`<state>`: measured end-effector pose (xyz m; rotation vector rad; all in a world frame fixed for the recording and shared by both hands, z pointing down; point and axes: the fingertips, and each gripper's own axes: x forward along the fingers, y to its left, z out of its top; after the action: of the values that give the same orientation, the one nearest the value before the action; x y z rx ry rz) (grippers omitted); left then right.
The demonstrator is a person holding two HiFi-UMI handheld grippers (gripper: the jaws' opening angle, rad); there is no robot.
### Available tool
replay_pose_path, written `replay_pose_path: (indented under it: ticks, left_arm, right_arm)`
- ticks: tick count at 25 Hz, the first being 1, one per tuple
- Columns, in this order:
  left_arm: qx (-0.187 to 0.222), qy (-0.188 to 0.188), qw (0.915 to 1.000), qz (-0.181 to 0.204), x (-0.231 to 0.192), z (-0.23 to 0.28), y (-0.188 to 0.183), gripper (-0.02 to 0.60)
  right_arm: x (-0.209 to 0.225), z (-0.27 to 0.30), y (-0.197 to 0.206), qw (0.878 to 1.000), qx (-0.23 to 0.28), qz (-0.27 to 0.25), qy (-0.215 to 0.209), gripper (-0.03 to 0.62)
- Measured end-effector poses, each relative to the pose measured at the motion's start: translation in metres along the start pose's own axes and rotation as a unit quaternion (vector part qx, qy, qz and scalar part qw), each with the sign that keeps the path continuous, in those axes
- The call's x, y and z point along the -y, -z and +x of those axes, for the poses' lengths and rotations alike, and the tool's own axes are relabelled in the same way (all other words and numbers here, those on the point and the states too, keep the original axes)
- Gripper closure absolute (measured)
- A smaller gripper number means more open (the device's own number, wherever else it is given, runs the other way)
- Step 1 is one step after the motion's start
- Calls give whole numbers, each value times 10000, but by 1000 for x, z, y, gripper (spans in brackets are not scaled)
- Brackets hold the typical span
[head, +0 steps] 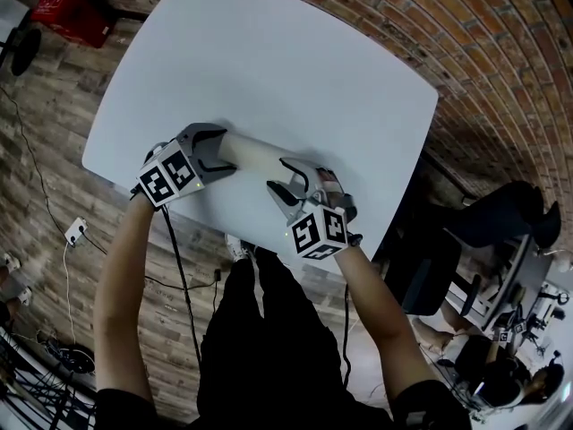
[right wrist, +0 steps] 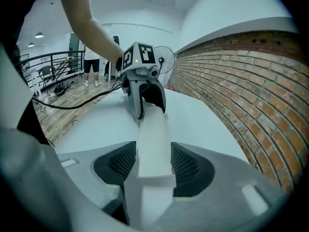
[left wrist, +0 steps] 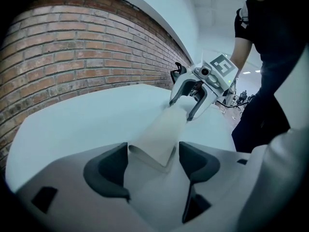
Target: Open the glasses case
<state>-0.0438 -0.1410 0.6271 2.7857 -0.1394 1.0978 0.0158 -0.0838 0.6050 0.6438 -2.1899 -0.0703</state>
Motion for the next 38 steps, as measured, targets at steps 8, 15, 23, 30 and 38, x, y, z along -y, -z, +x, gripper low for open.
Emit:
replay_pose_path:
  ticks: [8,15,23,30,38]
  left_arm:
    - [139,-23,9997,-187,-4,-3,-4,267]
    - [-224,-124,9996,71,-4,0,4,267]
    - [-284,-178,9993,161,-4,4,2,267]
    - [-315,-189,9992,167,-4,4,4,267]
    - [-293,-208,9992,189,-2,5,3,267]
  right_arm:
    - [2,2,2,10000,-62,0,22,384]
    - [-1,6,-1,9999,-101,-75,14,382]
    - [0,10,8,9984,-355,-412,129,349]
    - [5,9,5,9995,-256,-40,-157,349]
    - [11,2,2,9990,-73,346,-283,349]
